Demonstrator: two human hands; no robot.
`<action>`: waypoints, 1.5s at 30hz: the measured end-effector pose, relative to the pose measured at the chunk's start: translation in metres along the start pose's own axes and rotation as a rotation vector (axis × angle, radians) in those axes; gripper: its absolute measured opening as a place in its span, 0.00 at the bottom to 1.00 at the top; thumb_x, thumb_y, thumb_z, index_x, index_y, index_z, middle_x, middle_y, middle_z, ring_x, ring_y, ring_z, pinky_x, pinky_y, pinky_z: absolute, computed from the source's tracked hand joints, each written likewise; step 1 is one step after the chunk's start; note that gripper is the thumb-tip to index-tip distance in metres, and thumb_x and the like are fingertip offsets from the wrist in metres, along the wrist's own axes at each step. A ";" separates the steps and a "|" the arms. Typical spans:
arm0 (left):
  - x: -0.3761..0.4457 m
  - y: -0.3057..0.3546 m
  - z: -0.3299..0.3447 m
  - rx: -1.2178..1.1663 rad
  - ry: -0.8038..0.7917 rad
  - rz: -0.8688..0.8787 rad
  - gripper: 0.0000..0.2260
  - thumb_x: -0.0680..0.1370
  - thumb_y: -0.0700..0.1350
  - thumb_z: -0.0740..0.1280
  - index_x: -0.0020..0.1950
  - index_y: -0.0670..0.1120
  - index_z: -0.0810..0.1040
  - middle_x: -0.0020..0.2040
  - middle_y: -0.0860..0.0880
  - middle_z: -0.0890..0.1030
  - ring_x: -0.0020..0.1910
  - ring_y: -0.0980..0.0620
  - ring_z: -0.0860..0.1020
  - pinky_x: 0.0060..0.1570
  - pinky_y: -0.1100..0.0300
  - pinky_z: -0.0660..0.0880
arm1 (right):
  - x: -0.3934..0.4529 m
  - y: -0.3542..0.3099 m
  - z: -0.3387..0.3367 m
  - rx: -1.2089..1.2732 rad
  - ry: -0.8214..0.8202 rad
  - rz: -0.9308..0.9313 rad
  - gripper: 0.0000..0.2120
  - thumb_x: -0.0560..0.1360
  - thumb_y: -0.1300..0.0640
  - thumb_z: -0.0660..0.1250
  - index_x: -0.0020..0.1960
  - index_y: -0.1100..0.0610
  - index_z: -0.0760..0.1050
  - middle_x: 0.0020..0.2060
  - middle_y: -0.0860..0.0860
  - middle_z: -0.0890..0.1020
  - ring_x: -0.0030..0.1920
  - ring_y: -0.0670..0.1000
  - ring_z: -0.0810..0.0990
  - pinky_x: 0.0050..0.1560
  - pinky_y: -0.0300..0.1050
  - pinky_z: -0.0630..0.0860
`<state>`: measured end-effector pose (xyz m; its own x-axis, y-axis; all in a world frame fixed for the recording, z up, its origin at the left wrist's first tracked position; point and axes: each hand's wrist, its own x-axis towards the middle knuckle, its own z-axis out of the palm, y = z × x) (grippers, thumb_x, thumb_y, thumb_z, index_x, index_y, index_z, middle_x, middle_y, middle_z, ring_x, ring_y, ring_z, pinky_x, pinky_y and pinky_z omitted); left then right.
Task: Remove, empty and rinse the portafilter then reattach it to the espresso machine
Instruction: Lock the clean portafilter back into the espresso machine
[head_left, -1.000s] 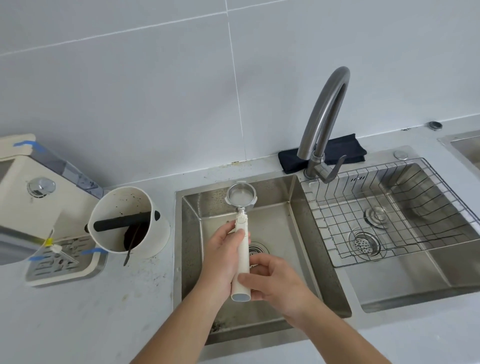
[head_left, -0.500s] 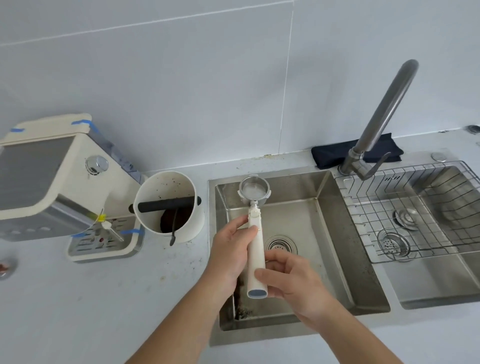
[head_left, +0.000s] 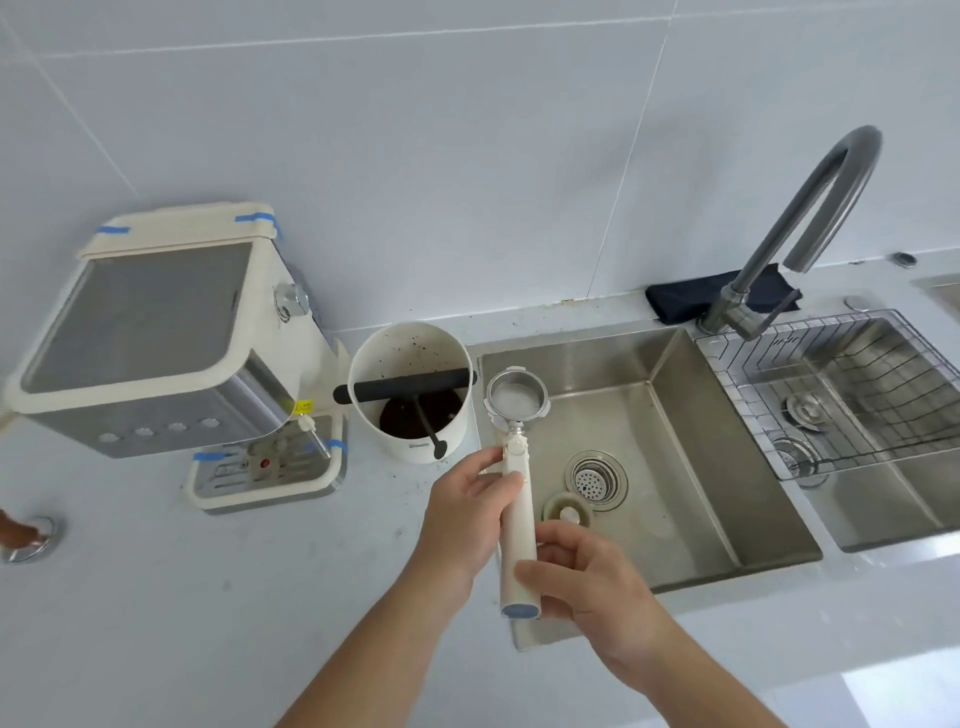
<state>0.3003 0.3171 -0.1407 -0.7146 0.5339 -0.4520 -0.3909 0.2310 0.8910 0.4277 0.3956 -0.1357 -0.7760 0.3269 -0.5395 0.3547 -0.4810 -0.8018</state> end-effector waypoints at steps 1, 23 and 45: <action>-0.003 -0.002 -0.007 -0.003 -0.009 -0.004 0.11 0.75 0.43 0.70 0.54 0.56 0.82 0.42 0.50 0.86 0.42 0.53 0.83 0.50 0.52 0.81 | -0.003 0.004 0.008 -0.009 0.017 -0.003 0.13 0.66 0.60 0.74 0.50 0.58 0.85 0.39 0.60 0.82 0.39 0.57 0.80 0.43 0.49 0.79; -0.060 -0.038 -0.070 -0.014 -0.004 -0.062 0.15 0.70 0.46 0.71 0.56 0.52 0.81 0.45 0.47 0.87 0.46 0.50 0.84 0.52 0.53 0.81 | -0.032 0.056 0.056 -0.035 -0.052 0.115 0.21 0.63 0.64 0.72 0.56 0.66 0.80 0.32 0.56 0.82 0.33 0.53 0.83 0.38 0.49 0.82; -0.049 -0.056 -0.230 -0.072 0.010 -0.079 0.14 0.75 0.38 0.69 0.60 0.47 0.81 0.44 0.49 0.87 0.44 0.51 0.84 0.43 0.61 0.80 | 0.005 0.096 0.195 -0.021 -0.067 0.169 0.16 0.66 0.62 0.73 0.54 0.59 0.85 0.38 0.57 0.80 0.39 0.54 0.83 0.43 0.48 0.82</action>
<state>0.2241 0.0908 -0.1783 -0.6855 0.5078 -0.5218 -0.4872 0.2127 0.8470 0.3564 0.1924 -0.1656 -0.7368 0.1876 -0.6496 0.4938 -0.5070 -0.7065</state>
